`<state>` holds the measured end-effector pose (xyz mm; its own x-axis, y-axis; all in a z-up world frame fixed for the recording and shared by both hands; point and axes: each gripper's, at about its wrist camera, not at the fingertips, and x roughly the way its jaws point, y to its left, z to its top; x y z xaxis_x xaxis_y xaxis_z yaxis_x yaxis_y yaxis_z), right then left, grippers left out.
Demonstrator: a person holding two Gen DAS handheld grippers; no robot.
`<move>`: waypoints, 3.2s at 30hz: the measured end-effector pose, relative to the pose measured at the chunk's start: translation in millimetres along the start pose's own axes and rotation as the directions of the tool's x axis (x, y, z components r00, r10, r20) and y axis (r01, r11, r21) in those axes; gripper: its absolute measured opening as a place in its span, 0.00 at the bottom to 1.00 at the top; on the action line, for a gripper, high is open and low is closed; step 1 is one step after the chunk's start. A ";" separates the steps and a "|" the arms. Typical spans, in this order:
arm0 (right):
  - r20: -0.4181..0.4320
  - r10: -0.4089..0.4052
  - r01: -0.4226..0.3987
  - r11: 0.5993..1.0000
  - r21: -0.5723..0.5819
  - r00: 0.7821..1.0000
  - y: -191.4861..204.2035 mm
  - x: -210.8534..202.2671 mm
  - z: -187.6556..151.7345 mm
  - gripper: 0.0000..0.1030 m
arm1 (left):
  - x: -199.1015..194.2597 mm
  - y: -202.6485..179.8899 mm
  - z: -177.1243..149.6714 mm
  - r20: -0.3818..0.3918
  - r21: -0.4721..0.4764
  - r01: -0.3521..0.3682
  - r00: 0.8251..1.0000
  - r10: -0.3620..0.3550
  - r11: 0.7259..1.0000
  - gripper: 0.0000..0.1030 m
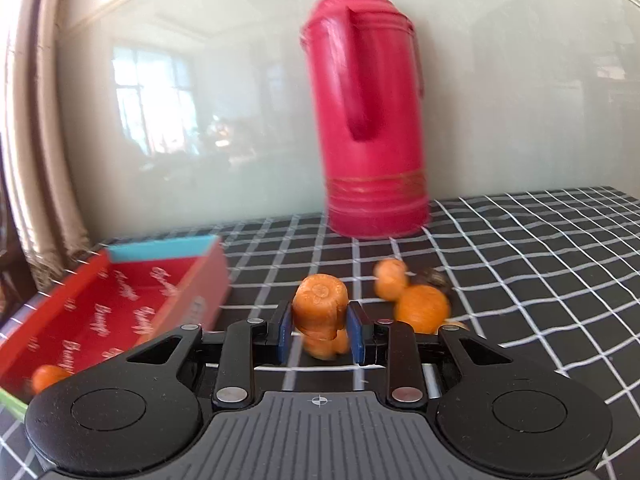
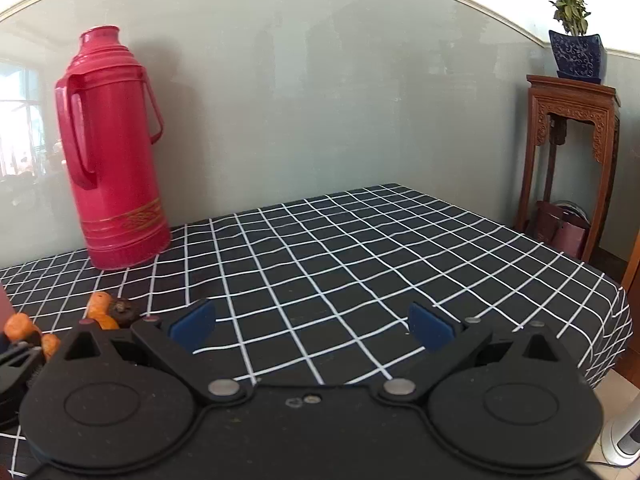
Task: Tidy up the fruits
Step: 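Carry the carrot piece with the left tool into the red box and release, then grasp a carrot piece with the right tool and drop it into the box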
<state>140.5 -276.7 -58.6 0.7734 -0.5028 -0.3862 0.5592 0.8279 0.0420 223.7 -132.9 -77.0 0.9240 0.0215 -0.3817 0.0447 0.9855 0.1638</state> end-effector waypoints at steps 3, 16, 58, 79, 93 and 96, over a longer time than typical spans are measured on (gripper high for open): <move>0.008 0.016 -0.016 1.000 -0.010 1.000 6.9 -2.5 0.1 0.94 | -6.3 18.6 3.8 0.028 -0.018 -0.044 0.999 0.045 0.999 0.29; 0.021 0.044 -0.043 0.997 -0.060 0.999 35.5 -8.2 -3.3 0.94 | 8.5 131.6 0.4 -0.133 -0.168 -0.234 0.968 0.213 0.958 0.29; -0.314 0.395 -0.446 0.888 -0.110 0.863 194.9 54.2 -29.8 0.38 | -34.3 298.9 -35.1 -0.154 -0.344 -0.474 0.880 0.449 0.810 0.83; -0.178 0.715 -0.737 0.648 -0.192 0.676 214.7 -23.9 -21.5 0.28 | -37.7 311.8 -40.3 -0.164 -0.359 -0.500 0.865 0.474 0.788 0.85; -0.226 0.751 -0.779 0.556 -0.291 0.620 238.3 -54.9 -38.9 0.49 | -39.4 315.2 -42.1 -0.170 -0.352 -0.511 0.859 0.483 0.784 0.87; -0.175 0.738 -0.752 0.598 -0.278 0.651 233.5 -52.5 -33.5 0.66 | -39.0 313.8 -40.8 -0.167 -0.354 -0.507 0.861 0.480 0.786 0.87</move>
<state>220.5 -48.6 -59.4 0.8642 0.3272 -0.3822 -0.3304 0.9420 0.0592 186.1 182.3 -47.9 0.7538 0.5196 -0.4023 -0.5675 0.8233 0.0001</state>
